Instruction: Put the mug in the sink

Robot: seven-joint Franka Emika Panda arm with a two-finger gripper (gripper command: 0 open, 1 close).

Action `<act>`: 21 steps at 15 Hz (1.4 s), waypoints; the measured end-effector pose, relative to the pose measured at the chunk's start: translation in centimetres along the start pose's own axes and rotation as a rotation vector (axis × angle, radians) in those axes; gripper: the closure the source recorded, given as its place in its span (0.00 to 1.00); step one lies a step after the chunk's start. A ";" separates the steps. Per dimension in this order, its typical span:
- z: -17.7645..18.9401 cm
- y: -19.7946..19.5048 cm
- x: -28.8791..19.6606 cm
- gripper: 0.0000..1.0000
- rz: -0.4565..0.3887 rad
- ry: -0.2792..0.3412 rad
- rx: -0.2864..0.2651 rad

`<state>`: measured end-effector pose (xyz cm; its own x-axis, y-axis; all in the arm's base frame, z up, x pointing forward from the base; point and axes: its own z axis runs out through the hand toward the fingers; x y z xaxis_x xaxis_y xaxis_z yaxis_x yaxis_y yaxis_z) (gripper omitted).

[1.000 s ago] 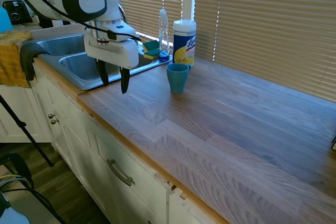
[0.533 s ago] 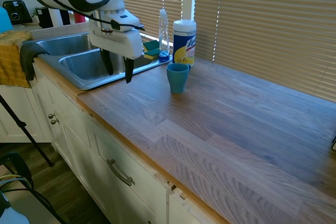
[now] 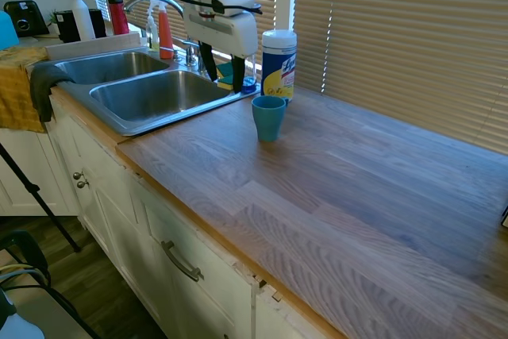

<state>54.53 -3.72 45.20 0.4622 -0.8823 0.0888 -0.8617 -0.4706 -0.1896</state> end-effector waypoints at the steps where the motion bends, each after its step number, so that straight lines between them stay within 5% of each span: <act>1: 0.8 -0.8 1.0 0.00 0.020 0.002 -0.008; 8: 7.3 -4.9 5.2 0.00 0.084 -0.012 -0.087; 9: 8.1 -5.2 5.3 1.00 0.080 -0.014 -0.097; 21: 10.5 -5.1 5.2 1.00 0.097 -0.046 -0.134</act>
<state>63.52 -5.83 36.34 0.3822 -0.9236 0.0307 -0.9214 -0.3834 -0.0632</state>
